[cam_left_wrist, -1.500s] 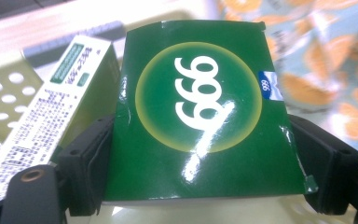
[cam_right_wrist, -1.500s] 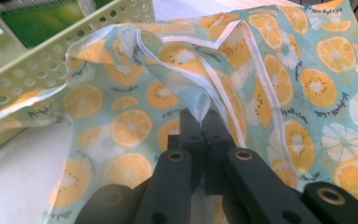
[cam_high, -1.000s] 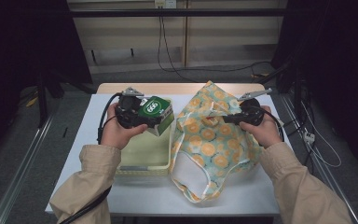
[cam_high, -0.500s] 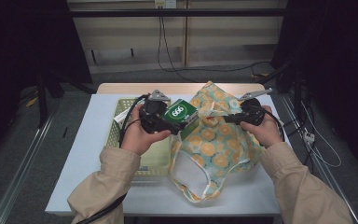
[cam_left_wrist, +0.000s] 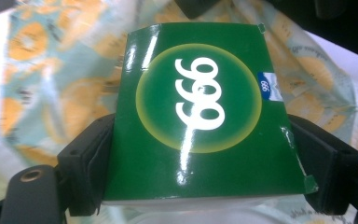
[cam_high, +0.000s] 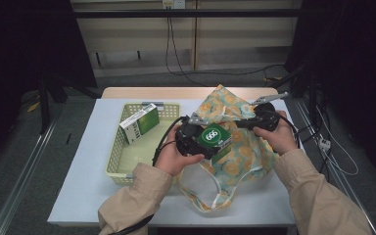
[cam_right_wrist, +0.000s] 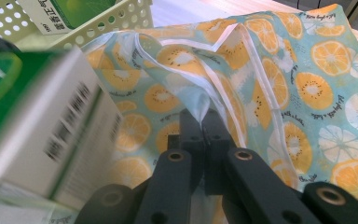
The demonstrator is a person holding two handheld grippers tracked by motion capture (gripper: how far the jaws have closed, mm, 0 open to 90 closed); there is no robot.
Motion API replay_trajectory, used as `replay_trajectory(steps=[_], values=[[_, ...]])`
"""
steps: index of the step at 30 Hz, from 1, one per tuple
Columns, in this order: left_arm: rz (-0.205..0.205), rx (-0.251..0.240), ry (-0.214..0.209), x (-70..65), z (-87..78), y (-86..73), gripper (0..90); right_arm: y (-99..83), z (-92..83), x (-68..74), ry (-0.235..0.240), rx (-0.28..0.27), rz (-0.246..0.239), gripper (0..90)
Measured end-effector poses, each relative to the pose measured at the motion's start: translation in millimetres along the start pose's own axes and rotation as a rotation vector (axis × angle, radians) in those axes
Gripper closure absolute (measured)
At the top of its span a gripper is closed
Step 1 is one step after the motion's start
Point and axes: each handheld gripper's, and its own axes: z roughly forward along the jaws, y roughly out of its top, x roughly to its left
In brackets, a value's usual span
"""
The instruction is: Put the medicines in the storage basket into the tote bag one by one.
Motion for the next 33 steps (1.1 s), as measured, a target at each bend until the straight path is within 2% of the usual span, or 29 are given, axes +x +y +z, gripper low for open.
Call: replay_trajectory(steps=[4,8,9,13,15,17,20,24,28,33], values=[[0.008,0.005,0.008,-2.9,19.6,-0.6,17.0,1.8,-1.4,0.4,-0.002,0.001,-0.003,90.0],[-0.014,0.033,0.013,-0.3,40.3,-2.2,16.9,3.1,-2.0,1.1,-0.003,-0.001,-0.004,90.0],[-0.008,0.039,0.015,-0.2,44.2,-1.4,16.9,3.4,-1.9,1.3,-0.002,0.001,-0.005,90.0],[-0.003,0.052,0.050,3.0,56.4,1.5,16.8,3.9,-2.4,1.8,-0.002,-0.002,-0.004,90.0],[-0.013,0.049,0.071,6.8,62.4,1.4,16.8,3.6,-2.4,1.6,-0.001,-0.004,-0.002,90.0],[-0.018,0.071,0.079,10.9,65.5,1.5,16.7,3.3,-1.9,1.6,0.003,-0.004,-0.003,90.0],[-0.037,0.047,0.102,17.6,70.8,1.7,16.7,3.4,-1.7,1.8,0.005,-0.005,-0.004,90.0],[-0.037,0.050,0.130,25.3,75.2,6.1,16.5,3.8,-1.8,2.2,0.009,-0.008,-0.004,90.0],[-0.056,0.053,0.158,33.7,78.8,11.6,16.5,3.9,-1.8,3.8,0.017,-0.011,0.000,90.0],[-0.067,0.051,0.166,42.1,84.6,17.3,16.4,5.4,-1.4,4.6,0.018,-0.010,-0.005,90.0]])
